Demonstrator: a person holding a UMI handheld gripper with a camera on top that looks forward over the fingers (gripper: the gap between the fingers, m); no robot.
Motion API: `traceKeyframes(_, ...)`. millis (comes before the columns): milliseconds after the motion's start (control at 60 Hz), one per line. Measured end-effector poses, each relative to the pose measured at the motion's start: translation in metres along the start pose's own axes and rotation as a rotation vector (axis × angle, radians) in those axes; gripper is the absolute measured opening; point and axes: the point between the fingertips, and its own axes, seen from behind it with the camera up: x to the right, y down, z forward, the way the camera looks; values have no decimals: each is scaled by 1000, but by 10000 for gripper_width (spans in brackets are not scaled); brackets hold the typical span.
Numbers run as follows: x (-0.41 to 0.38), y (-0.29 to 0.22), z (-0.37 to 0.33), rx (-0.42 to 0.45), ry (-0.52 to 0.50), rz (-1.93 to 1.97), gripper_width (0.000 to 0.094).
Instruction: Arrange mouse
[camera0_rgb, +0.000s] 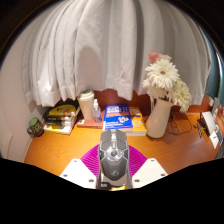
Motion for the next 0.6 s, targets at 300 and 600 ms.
traceKeyframes(300, -31, 146, 56, -250, 8, 5, 346)
traceKeyframes(600, -26, 162, 64, -249, 3, 29, 482)
